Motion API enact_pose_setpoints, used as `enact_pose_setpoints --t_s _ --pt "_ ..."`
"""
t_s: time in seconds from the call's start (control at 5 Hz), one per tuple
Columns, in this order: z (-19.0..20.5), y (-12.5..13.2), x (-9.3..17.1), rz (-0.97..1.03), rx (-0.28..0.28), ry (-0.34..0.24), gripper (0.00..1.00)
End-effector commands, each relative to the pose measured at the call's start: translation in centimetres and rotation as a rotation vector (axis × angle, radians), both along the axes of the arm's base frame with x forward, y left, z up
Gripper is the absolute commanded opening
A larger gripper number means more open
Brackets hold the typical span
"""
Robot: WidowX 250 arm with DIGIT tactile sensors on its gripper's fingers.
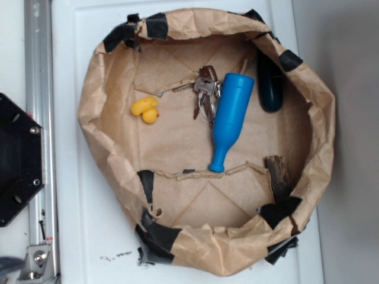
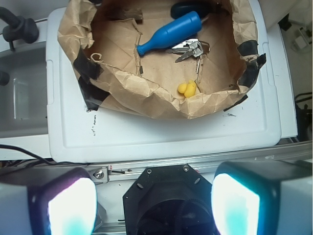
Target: Grab the yellow duck.
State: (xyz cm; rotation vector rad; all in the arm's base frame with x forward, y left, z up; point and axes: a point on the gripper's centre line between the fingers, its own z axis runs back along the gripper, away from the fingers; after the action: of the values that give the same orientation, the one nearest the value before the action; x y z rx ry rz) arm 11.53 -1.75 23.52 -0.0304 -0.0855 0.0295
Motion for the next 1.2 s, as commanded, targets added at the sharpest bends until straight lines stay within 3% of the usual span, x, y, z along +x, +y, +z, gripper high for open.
enact_pose_setpoints --t_s 0.0,0.4,1.0 --pt "0.0 0.0 0.0 0.000 0.000 0.000 1.00" --pt "-5.8 3.6 4.5 0.032 0.031 0.017 1.00" --pt "-5.8 3.6 4.5 0.032 0.031 0.017 1.00"
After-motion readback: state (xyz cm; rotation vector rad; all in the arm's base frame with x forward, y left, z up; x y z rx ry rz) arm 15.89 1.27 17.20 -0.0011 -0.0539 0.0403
